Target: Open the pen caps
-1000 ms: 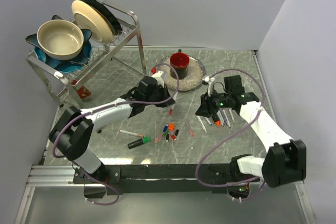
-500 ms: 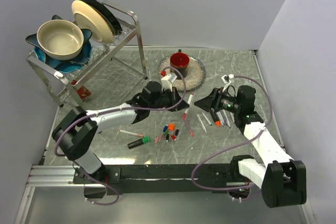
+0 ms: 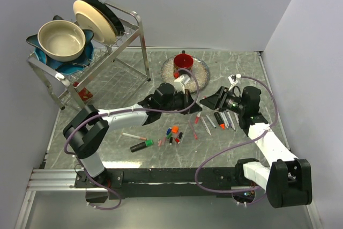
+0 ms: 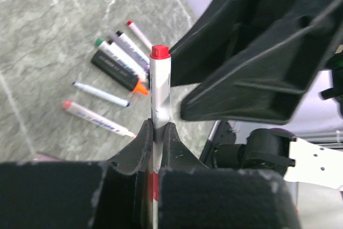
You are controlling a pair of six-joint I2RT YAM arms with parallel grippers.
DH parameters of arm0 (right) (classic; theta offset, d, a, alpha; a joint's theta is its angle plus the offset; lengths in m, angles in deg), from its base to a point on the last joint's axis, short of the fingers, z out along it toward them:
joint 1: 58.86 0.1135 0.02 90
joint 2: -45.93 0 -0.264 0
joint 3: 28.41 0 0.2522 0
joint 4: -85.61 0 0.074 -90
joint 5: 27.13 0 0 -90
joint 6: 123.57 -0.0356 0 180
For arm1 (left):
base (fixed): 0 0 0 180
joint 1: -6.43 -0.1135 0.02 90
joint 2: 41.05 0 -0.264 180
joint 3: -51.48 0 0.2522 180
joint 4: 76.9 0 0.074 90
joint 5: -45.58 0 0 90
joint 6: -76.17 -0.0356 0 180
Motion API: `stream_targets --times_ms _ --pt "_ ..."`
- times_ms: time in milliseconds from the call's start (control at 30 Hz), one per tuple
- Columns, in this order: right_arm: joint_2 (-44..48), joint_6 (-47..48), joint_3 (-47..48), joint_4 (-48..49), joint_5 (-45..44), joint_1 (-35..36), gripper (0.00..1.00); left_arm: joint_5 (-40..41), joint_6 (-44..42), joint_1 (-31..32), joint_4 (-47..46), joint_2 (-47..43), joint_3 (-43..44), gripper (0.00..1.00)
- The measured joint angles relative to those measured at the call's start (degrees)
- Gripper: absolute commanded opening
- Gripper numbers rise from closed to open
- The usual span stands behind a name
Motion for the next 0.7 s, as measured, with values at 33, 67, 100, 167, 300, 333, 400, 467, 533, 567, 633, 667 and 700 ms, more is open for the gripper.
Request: stream_targets --times_ms 33,67,100,167,300,333,400,467,533,567,633,667,700 --pt "-0.17 -0.17 -0.02 0.02 -0.02 0.0 0.5 -0.02 0.26 0.15 -0.13 0.0 0.31 0.01" --pt "-0.35 -0.28 -0.02 0.09 -0.02 0.0 0.5 -0.04 0.35 0.28 -0.35 0.0 0.39 0.01" --pt "-0.52 -0.39 -0.02 0.15 -0.02 0.0 0.49 -0.09 0.59 0.46 -0.68 0.0 0.48 0.01" --pt "-0.98 -0.52 -0.02 0.28 -0.04 0.0 0.44 -0.2 0.74 0.79 -0.87 0.0 0.72 0.01" --pt "-1.51 -0.87 -0.15 1.09 0.52 0.0 0.0 -0.61 1.11 1.29 -0.9 0.15 1.64 0.08" --pt "-1.55 -1.05 -0.2 1.53 1.07 0.0 0.0 -0.55 1.01 1.36 -0.85 0.24 1.73 0.16" --pt "-1.55 -1.22 -0.59 2.62 1.99 -0.24 0.0 -1.11 1.4 1.33 -1.31 0.44 1.77 0.38" --pt "-1.38 -1.22 -1.01 3.43 3.06 -0.87 0.0 -1.4 1.57 1.36 -1.7 0.52 1.77 0.51" --pt "-0.55 -1.97 -1.75 5.03 4.37 -1.84 0.0 -1.73 1.75 1.42 -2.86 0.5 1.36 0.62" --pt "-0.02 -2.21 -2.1 5.53 4.74 -2.54 0.0 -1.9 1.68 1.42 -3.5 0.48 1.14 0.64" --pt "1.18 -3.08 -2.6 6.67 5.79 -4.87 0.0 -2.21 1.49 1.42 -3.96 0.48 0.5 0.64" --pt "1.44 -3.48 -2.64 7.13 6.01 -5.77 0.0 -2.47 1.44 1.42 -4.07 0.46 0.15 0.63" --pt "1.46 -3.87 -2.64 7.76 6.25 -6.58 0.0 -2.8 1.36 1.42 -4.17 0.46 -0.24 0.61"
